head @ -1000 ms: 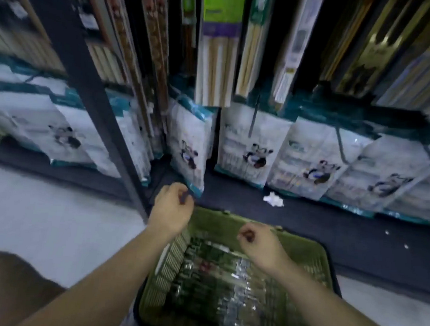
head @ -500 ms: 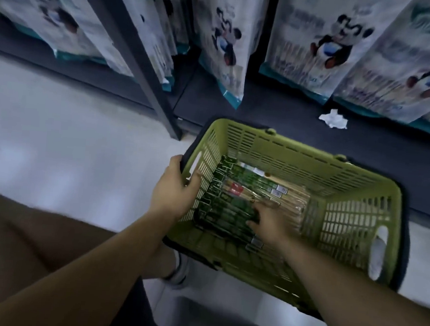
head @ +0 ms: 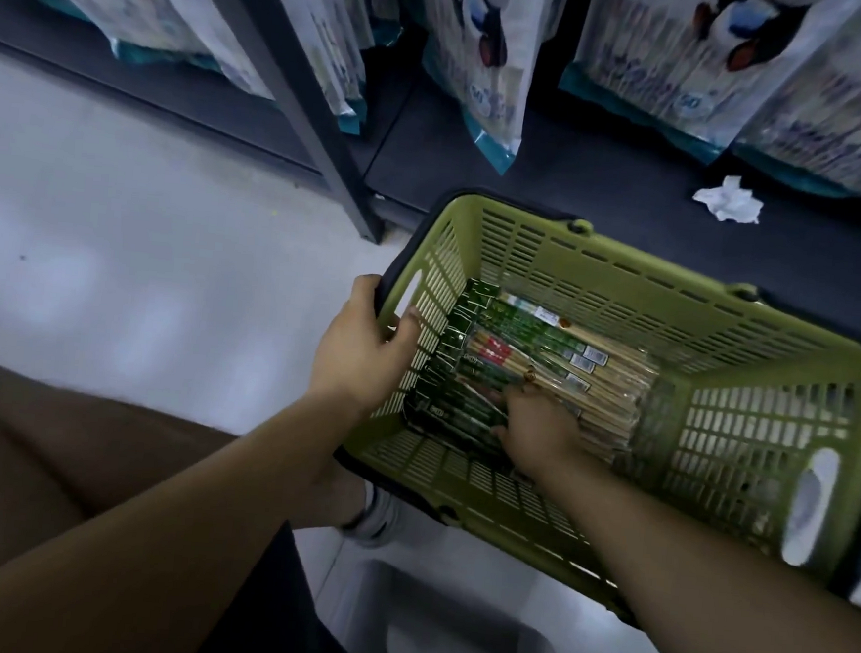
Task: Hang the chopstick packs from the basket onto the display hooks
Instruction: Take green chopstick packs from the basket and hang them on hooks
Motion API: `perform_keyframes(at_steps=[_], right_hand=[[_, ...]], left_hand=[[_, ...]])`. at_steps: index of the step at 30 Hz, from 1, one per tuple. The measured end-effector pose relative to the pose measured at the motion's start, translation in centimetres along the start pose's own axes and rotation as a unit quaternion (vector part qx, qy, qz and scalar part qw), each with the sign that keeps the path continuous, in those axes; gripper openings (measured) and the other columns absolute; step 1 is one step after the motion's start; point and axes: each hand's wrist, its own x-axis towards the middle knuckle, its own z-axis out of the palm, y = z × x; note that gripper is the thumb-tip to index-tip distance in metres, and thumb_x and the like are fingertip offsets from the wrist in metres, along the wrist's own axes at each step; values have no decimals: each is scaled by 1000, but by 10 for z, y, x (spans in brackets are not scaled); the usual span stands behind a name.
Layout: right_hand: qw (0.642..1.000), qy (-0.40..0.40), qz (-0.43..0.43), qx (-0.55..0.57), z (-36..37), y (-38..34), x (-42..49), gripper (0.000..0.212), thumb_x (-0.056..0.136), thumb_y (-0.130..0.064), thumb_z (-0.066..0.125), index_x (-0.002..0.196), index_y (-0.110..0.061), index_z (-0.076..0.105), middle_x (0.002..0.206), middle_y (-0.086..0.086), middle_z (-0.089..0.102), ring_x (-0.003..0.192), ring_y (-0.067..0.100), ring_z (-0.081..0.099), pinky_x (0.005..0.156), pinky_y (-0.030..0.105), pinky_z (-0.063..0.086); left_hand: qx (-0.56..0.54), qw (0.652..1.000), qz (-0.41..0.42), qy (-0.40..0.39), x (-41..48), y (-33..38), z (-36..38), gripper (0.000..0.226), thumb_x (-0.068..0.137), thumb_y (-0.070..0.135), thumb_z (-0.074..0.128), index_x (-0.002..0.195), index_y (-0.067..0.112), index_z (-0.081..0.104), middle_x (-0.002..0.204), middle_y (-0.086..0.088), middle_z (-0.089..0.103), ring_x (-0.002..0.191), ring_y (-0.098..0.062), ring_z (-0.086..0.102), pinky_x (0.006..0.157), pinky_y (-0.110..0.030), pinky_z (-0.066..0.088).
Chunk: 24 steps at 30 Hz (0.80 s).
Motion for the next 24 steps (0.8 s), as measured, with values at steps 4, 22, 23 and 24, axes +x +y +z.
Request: perform_keyframes(at_steps=[4,22,23,24], right_hand=[[1000,10,-10,-5,-4,7,-3,25,96,-34,63,114,-17,65,114,8,63,107,29,61,78,36,50],[768,88,-47,633,-151,-62,-41,9,87,-34,77,89,-25,80,90,4,76,81,11,70,72,29,56],[771,81,-54,630,-152,-65,-41,10,87,-35,77,91,-26,80,95,4,77,87,11,71,76,29,55],[774,73,-57,627,-151,-66,-40,12,87,-36,77,93,-27,80,98,1,78,92,10,72,80,28,55]], left_hand=[[-28,1000,-2,-13,-1,0,-1,22,98,42,55,115,31,46,80,10,61,68,-15,62,59,-31,43],[-152,959,16,-240,-33,49,-10,34,101,29,64,125,6,57,101,-21,71,82,-38,68,80,-52,59],[-184,951,16,-247,-33,49,-10,28,102,26,63,120,4,59,103,-29,69,87,-49,67,83,-62,56],[-201,948,26,-247,-33,49,-10,23,103,22,62,117,4,61,105,-33,68,93,-55,65,86,-67,54]])
